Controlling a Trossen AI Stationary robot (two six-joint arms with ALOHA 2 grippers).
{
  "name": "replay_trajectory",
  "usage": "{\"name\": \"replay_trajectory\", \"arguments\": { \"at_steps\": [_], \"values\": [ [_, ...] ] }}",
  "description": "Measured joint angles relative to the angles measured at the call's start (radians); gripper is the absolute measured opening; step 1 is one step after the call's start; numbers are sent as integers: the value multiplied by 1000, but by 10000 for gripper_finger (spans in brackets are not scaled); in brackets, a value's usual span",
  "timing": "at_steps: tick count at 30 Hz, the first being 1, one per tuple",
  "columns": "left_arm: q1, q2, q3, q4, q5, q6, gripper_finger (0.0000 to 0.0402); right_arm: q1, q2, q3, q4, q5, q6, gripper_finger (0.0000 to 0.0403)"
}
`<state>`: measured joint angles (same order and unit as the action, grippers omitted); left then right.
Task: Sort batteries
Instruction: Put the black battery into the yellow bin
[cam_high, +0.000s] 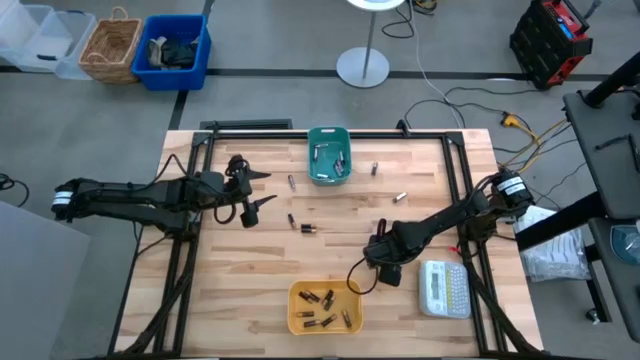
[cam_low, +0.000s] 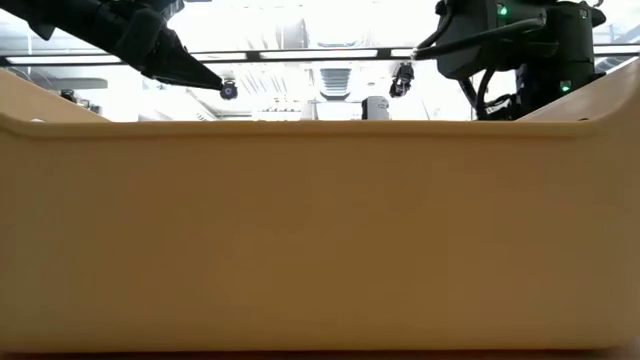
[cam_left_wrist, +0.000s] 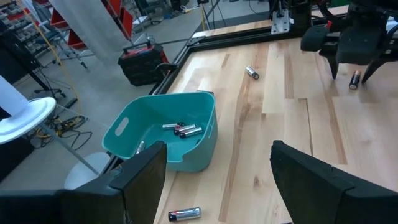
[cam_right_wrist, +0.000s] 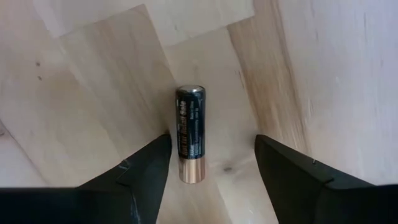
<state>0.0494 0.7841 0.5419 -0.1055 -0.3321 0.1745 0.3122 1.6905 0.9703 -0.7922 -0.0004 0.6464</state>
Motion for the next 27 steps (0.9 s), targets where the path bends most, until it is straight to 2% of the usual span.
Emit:
{"name": "replay_trajectory", "arguments": {
  "at_steps": [7, 18, 27],
  "values": [
    [0, 0, 0, 0, 0, -2, 263, 0, 1, -5, 2, -1, -22, 179],
    [0, 0, 0, 0, 0, -4, 263, -2, 6, 22, -7, -4, -121, 42],
    [0, 0, 0, 0, 0, -8, 263, -3, -13, 20, -10, -6, -135, 40]
  ]
}}
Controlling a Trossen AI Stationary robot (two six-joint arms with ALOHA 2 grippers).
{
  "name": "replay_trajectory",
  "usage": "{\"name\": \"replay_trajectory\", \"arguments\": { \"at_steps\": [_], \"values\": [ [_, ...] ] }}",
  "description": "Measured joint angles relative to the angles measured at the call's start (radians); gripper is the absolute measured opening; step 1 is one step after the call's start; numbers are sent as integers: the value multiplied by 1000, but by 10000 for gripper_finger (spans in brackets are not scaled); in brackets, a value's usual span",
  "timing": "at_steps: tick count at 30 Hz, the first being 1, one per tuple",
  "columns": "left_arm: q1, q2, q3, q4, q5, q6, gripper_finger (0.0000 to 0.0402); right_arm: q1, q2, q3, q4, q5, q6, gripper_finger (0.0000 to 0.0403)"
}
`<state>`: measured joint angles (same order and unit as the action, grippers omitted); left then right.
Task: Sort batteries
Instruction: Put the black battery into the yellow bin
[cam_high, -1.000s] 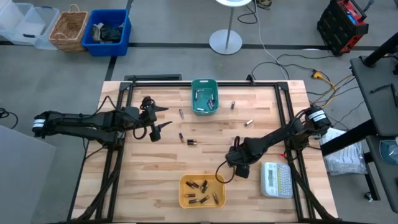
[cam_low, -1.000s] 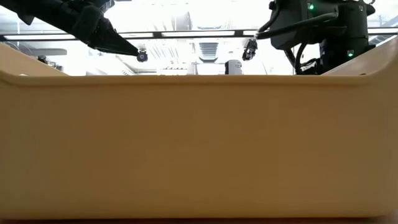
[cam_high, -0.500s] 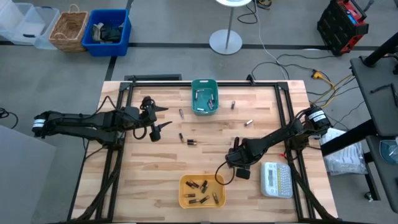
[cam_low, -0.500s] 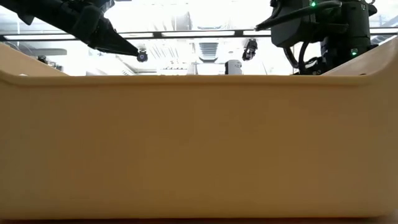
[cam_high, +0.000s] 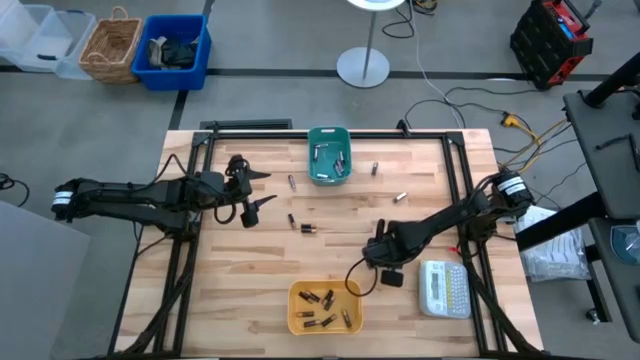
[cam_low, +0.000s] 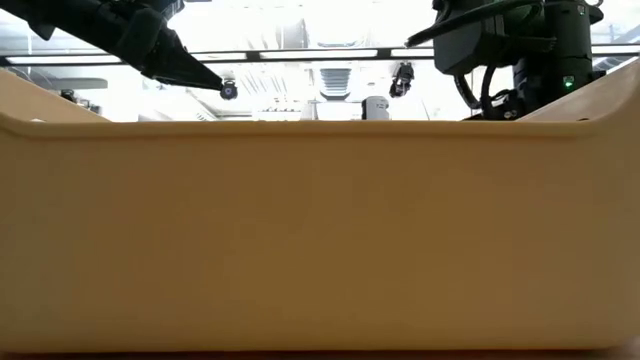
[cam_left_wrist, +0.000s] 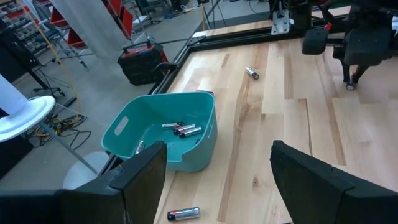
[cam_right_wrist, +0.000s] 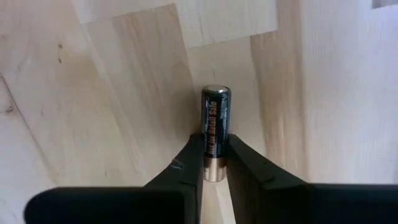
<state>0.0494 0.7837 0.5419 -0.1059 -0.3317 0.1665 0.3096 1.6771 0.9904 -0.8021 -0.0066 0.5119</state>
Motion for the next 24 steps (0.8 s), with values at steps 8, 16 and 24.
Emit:
{"name": "replay_trajectory", "arguments": {
  "at_steps": [8, 16, 24],
  "values": [
    [0, 0, 0, 0, 0, 0, 263, -1, -98, 53, -3, 64, -1, 35],
    [0, 0, 0, 1, 0, -14, 263, -10, -196, 84, 230, 195, -163, 37],
    [0, 0, 0, 23, 25, -89, 263, -16, -187, 80, 598, 190, -452, 36]
  ]
}}
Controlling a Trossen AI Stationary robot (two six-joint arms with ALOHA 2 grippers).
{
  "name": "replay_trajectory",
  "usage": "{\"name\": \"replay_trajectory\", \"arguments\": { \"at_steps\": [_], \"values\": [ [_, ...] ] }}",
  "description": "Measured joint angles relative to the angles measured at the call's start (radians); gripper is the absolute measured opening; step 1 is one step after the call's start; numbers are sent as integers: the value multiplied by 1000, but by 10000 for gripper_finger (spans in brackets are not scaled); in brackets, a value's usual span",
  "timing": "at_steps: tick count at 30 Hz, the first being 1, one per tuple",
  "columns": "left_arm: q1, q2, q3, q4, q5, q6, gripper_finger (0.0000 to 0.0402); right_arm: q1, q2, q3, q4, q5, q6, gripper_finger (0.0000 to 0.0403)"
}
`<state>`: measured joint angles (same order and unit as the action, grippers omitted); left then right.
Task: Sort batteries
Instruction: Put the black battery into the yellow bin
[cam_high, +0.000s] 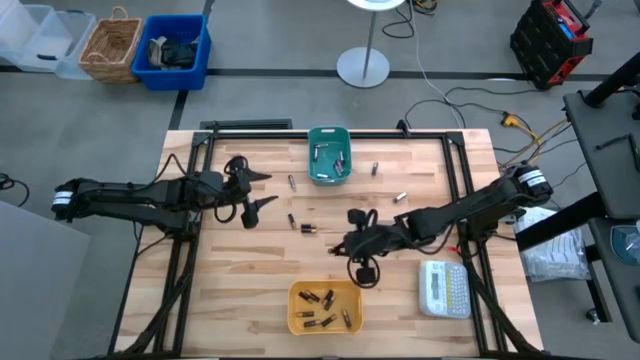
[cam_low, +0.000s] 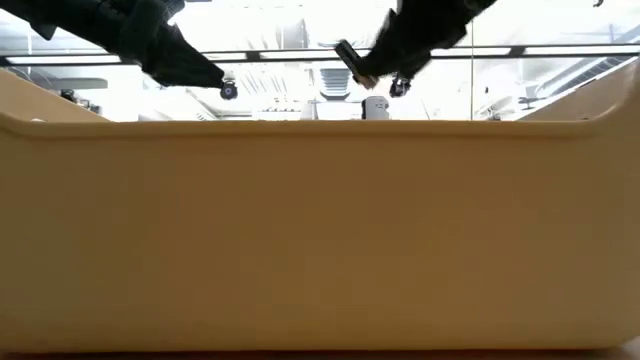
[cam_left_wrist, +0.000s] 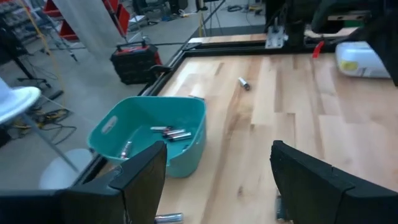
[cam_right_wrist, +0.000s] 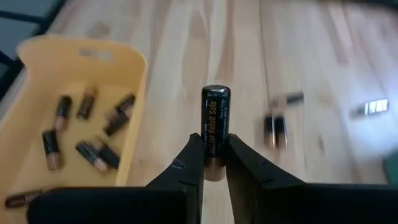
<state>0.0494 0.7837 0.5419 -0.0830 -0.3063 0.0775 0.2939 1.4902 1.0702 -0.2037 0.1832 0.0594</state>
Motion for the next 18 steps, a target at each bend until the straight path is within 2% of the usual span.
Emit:
{"name": "replay_trajectory", "arguments": {
  "at_steps": [8, 13, 18],
  "values": [
    [0, 2, 0, 26, 8, -61, 263, 0, 53, -2, 280, -134, -164, 37],
    [0, 28, 0, 124, 2, -53, 263, 0, 139, -4, 491, -300, -198, 38],
    [0, 52, 0, 117, 2, -60, 263, 1, 212, -4, 460, -426, -127, 38]
  ]
}}
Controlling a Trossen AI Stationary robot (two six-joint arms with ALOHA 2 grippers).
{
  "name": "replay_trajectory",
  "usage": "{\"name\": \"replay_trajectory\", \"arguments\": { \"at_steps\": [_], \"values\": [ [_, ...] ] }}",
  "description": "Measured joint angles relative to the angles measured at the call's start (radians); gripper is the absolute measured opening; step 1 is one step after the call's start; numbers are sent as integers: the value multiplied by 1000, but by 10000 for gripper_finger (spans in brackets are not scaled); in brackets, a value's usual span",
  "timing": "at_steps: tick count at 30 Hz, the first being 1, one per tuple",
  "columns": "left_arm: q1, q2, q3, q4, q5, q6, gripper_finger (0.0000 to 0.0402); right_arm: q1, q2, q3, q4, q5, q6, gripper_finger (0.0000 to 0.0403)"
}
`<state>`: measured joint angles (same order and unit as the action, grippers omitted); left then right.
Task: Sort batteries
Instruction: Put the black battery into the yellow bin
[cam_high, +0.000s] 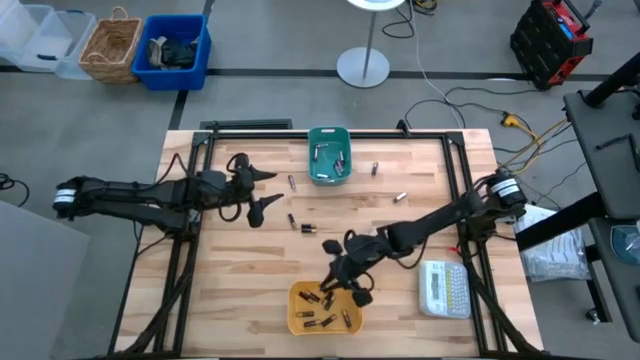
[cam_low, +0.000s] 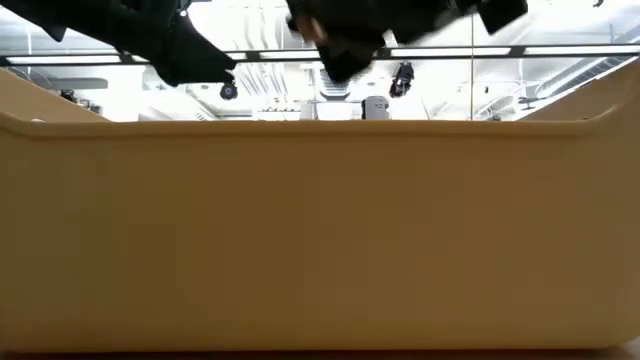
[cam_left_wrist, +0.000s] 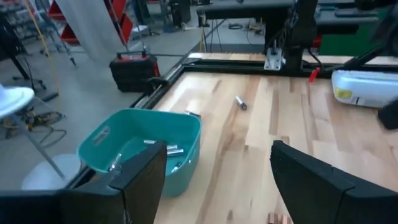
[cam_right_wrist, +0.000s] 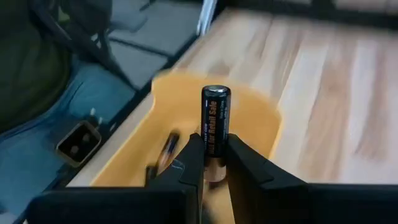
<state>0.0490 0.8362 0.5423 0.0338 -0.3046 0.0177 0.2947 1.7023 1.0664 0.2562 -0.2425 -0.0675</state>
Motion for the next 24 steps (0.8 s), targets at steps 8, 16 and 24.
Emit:
{"name": "replay_trajectory", "arguments": {
  "at_steps": [8, 16, 24],
  "values": [
    [0, 38, 0, -10, 0, -20, 263, 34, 51, -1, -97, -21, 141, 40],
    [0, 58, 0, -17, -2, -17, 263, 35, 47, 3, -113, -19, 164, 83],
    [0, 59, 0, -22, -62, -31, 263, 35, 46, 7, -126, -19, 164, 109]
  ]
}}
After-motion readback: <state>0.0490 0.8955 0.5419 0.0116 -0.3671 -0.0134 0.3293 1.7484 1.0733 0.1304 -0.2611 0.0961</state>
